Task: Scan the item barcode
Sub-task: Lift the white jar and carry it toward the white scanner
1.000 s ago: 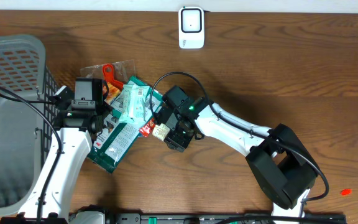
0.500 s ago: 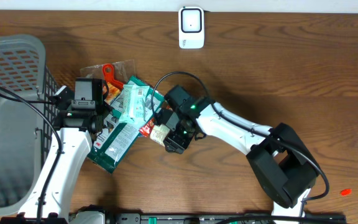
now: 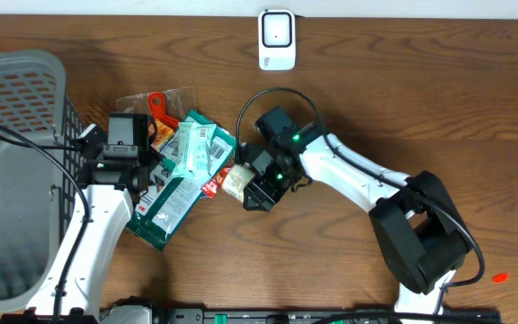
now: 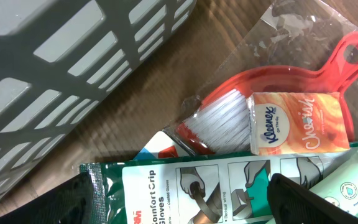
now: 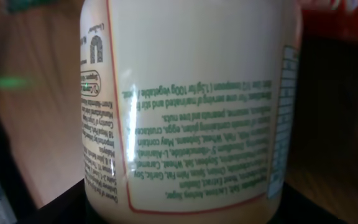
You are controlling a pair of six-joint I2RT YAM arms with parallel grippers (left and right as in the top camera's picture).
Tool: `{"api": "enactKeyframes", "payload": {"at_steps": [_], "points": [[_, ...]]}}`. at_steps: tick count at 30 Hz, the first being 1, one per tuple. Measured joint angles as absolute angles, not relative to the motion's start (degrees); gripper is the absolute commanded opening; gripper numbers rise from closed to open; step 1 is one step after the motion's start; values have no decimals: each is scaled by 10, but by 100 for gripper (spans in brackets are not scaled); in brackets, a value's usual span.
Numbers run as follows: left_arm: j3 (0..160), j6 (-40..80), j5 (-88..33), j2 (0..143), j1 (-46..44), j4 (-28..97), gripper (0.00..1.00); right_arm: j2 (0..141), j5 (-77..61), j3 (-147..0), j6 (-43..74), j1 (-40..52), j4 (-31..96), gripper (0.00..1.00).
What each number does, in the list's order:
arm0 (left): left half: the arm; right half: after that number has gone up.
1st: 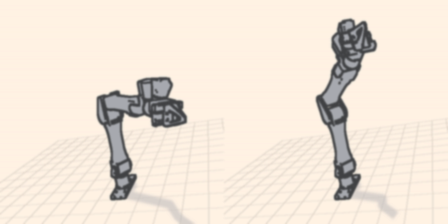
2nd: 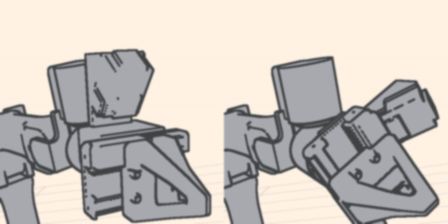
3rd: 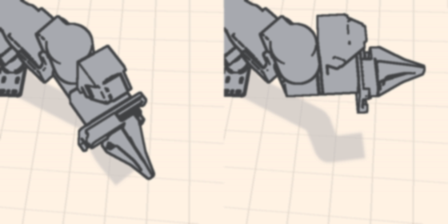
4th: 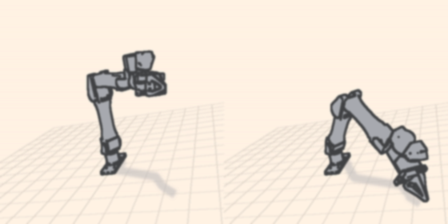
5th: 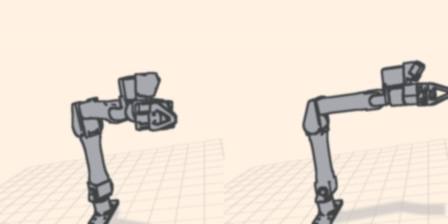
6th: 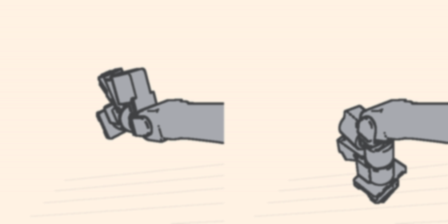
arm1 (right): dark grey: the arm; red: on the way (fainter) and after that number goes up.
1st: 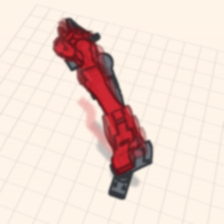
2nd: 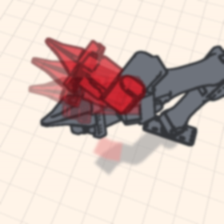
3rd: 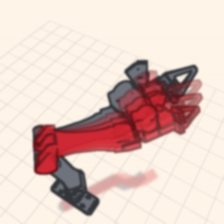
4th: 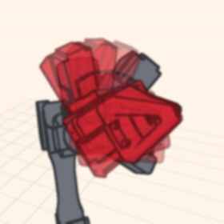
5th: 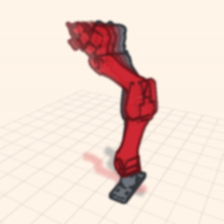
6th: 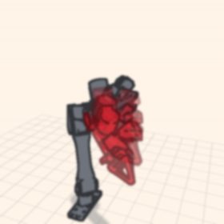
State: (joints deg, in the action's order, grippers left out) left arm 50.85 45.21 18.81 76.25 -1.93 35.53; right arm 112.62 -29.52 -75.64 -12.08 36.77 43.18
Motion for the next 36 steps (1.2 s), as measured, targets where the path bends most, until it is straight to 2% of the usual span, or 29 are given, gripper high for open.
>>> {"api": "enactKeyframes", "payload": {"at_steps": [18,36], "points": [[509,452,188,762,-19,356,89,1124,-481,-855,-112,274,502,66],[509,452,193,762,-19,371,89,1124,-580,-1041,-114,182,692,64]]}}
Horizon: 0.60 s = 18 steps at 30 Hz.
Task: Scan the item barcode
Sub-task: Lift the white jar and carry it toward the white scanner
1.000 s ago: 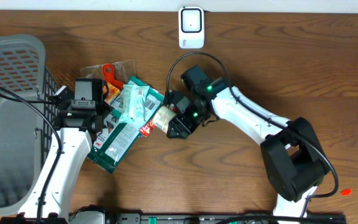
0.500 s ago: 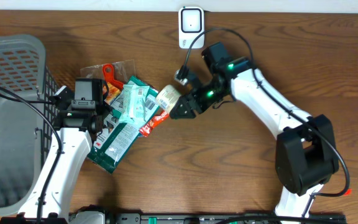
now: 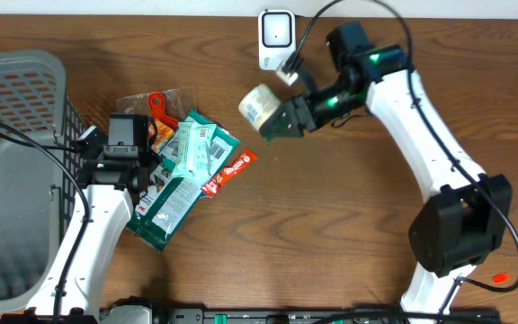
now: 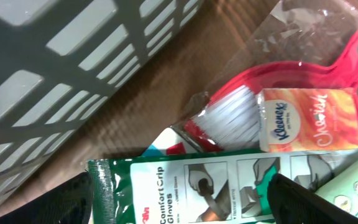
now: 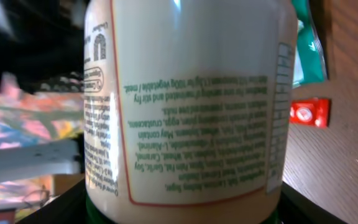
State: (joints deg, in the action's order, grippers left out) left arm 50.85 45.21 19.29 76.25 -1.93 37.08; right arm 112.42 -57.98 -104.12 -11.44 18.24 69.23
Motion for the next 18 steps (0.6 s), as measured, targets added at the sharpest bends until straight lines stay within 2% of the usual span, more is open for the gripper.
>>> {"api": "enactKeyframes", "payload": {"at_steps": [8,18], "points": [[509,452,194,763,-19,371,89,1122,-678,-1133,-112,129,761,65],[509,452,194,763,-19,371,89,1119,-815,-1144,-110,102,842,64]]}}
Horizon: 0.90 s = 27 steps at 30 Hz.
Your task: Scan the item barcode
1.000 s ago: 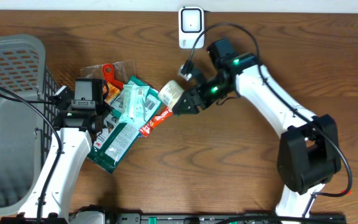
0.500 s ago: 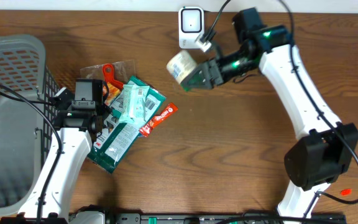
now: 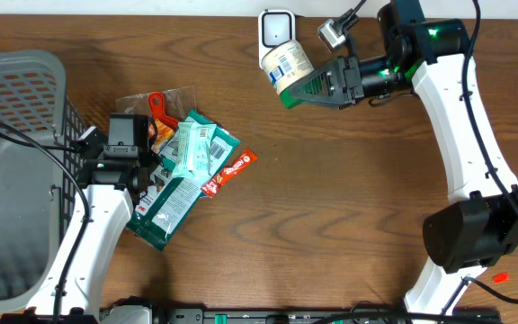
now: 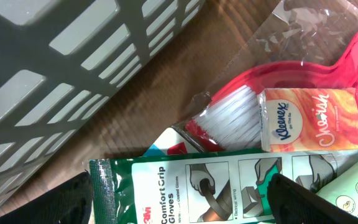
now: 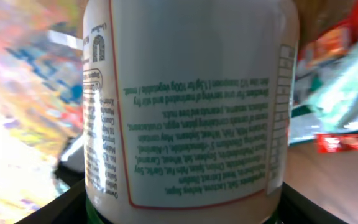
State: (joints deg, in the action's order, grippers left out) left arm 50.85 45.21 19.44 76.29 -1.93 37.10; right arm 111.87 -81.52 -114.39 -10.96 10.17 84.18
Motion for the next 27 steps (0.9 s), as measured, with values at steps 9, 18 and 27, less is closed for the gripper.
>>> {"api": "enactKeyframes", "payload": {"at_steps": [9,18,27], "points": [[509,452,194,763,-19,371,89,1098,-844,-1144,-100,100,879,64],[509,452,194,763,-19,371,89,1005,-854,-1144,-63,100,881,61],[509,452,194,763,-19,371,89,949,-857,-1144,-1,100,881,58]]}}
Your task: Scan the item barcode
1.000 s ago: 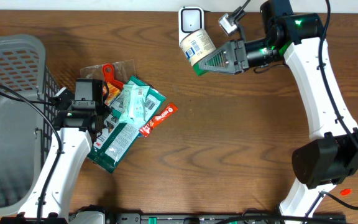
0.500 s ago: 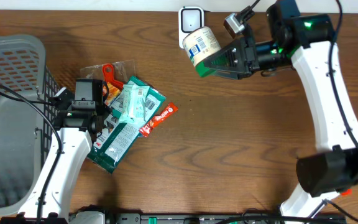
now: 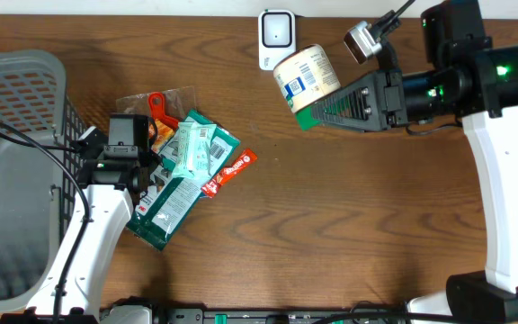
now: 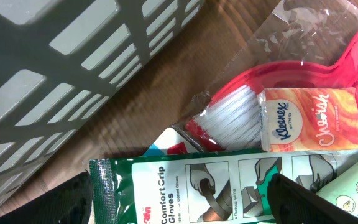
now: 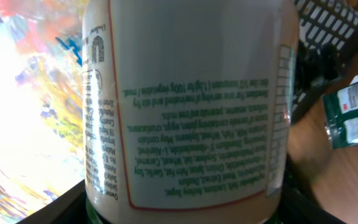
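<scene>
A cream-coloured jar (image 3: 308, 76) with a white label and a green lid hangs tilted in the air, just right of and in front of the white scanner (image 3: 276, 39) at the table's back edge. My right gripper (image 3: 329, 104) is shut on the jar's lid end. The right wrist view is filled by the jar (image 5: 185, 106), its ingredients text showing; no barcode is visible there. My left gripper (image 4: 179, 208) stands open over a green glove pack (image 4: 185, 186) and holds nothing.
A grey basket (image 3: 16, 171) stands at the left. Beside it lies a pile: the glove pack (image 3: 162, 205), a wipes pack (image 3: 196, 148), a red sachet (image 3: 233, 171), a red brush in plastic (image 4: 278, 87) and a Kleenex pack (image 4: 312, 118).
My right gripper with the jar has shifted right and stands higher, nearer the overhead camera; the jar now sits right of the scanner rather than straight in front. The left arm is unmoved.
My right gripper was shut on the jar low beside the pile. Then it held the jar in the air front-left of the scanner, then directly in front of it, and now higher and a little to the right. The left arm stayed over the glove pack throughout.
</scene>
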You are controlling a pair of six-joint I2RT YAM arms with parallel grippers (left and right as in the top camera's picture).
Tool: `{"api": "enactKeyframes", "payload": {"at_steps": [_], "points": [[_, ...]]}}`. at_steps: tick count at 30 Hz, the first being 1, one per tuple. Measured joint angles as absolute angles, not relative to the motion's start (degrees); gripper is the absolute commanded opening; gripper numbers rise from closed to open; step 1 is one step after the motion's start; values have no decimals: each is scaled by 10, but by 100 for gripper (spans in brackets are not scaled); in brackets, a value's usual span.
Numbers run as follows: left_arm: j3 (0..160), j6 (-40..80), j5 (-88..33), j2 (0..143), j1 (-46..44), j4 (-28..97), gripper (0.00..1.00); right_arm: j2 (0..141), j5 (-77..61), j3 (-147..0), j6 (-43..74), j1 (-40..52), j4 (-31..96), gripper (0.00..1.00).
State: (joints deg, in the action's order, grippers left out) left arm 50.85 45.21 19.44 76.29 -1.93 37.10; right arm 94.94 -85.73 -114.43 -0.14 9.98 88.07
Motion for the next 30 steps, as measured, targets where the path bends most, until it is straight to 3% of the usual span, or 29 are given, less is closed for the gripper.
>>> {"api": "enactKeyframes", "payload": {"at_steps": [30], "points": [[509,452,195,763,-19,378,89,941,-857,-1144,86,100,881,55]]}}
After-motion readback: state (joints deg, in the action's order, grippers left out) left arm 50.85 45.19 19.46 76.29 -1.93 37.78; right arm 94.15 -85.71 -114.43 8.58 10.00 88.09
